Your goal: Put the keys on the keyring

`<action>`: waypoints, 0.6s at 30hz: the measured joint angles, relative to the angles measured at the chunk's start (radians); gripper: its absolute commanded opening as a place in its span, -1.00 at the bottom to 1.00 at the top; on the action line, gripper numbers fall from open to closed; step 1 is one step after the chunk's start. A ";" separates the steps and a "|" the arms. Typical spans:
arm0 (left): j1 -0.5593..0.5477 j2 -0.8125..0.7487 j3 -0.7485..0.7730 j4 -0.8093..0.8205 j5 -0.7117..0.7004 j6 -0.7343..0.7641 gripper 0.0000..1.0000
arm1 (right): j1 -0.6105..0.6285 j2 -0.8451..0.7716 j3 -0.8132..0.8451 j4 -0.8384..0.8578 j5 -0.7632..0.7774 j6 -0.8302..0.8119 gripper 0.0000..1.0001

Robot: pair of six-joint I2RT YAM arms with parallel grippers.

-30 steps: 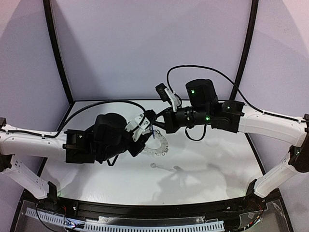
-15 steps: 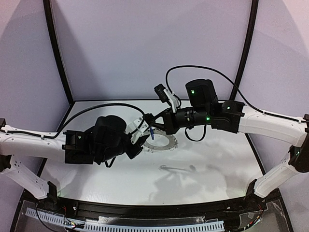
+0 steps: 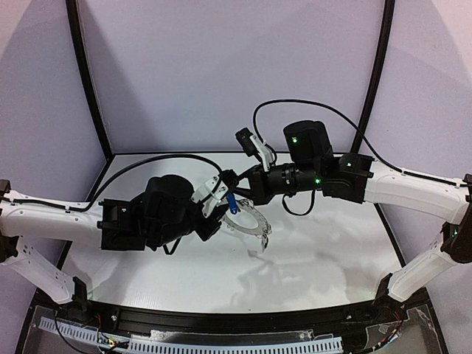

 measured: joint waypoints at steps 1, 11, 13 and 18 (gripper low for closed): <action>0.000 -0.003 0.000 0.001 0.000 -0.001 -0.46 | 0.000 0.000 0.000 0.000 0.000 0.000 -1.00; 0.000 -0.037 0.000 0.013 0.028 -0.008 -0.45 | 0.000 0.003 0.000 0.004 0.012 0.000 -1.00; 0.000 -0.039 0.000 0.013 0.029 -0.008 -0.46 | 0.000 0.003 0.000 0.007 0.012 0.000 -1.00; 0.000 -0.039 0.000 0.014 0.026 -0.008 -0.46 | 0.000 0.007 0.000 0.019 0.007 0.005 -1.00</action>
